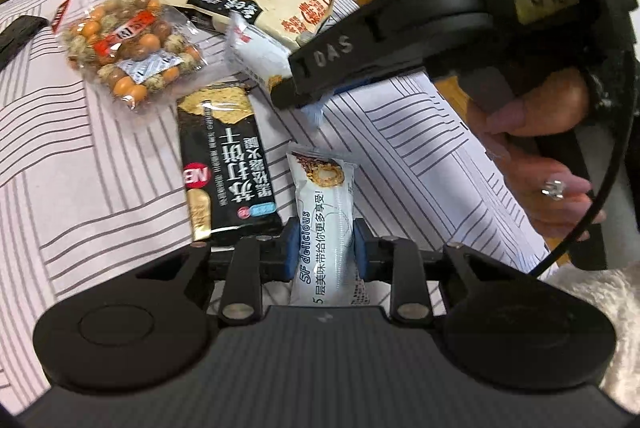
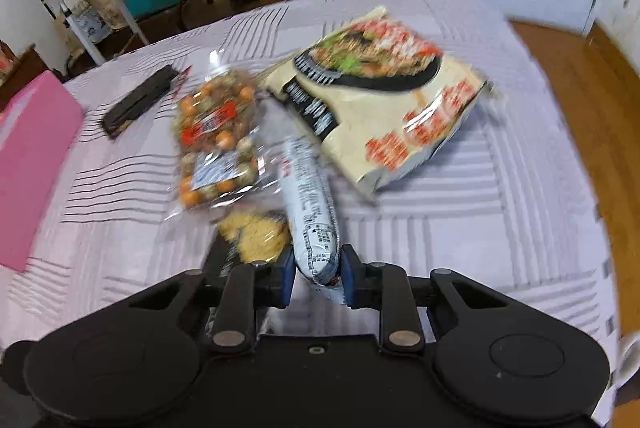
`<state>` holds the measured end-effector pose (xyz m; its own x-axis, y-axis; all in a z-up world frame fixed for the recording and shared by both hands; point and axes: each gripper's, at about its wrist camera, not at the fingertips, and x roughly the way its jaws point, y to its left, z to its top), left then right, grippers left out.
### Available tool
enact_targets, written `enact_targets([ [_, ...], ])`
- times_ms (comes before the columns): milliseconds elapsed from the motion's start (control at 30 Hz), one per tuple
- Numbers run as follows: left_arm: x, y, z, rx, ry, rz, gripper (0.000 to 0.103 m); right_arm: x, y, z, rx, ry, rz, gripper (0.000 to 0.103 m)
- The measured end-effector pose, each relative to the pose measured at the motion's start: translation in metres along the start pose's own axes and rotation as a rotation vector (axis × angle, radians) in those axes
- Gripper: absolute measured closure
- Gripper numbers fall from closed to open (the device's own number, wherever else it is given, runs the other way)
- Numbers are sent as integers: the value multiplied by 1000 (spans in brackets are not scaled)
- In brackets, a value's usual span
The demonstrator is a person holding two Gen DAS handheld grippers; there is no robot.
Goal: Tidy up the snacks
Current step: 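Grasp a white snack bar with the left tool while the right grasps a white stick snack, then lift both white snacks and carry them over the pink box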
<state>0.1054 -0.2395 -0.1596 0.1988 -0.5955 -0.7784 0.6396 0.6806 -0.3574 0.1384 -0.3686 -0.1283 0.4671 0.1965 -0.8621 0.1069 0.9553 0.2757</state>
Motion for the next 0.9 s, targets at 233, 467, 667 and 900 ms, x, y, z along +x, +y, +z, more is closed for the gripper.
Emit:
enact_targets([
  [233,-27,22,-1,-71,-21,-19,77,10,15,-4,-44,46,-3,70],
  [467,-37,49,-4,-173,-17,30,77,13,-1,4,56,-21,60,59],
  [667,-36,62,-10,-221,-10,45,77,22,2,6,25,-35,-7,51],
  [900,-42,59,-10,-227,-20,66,77,20,8,2,-74,-165,-68,43],
])
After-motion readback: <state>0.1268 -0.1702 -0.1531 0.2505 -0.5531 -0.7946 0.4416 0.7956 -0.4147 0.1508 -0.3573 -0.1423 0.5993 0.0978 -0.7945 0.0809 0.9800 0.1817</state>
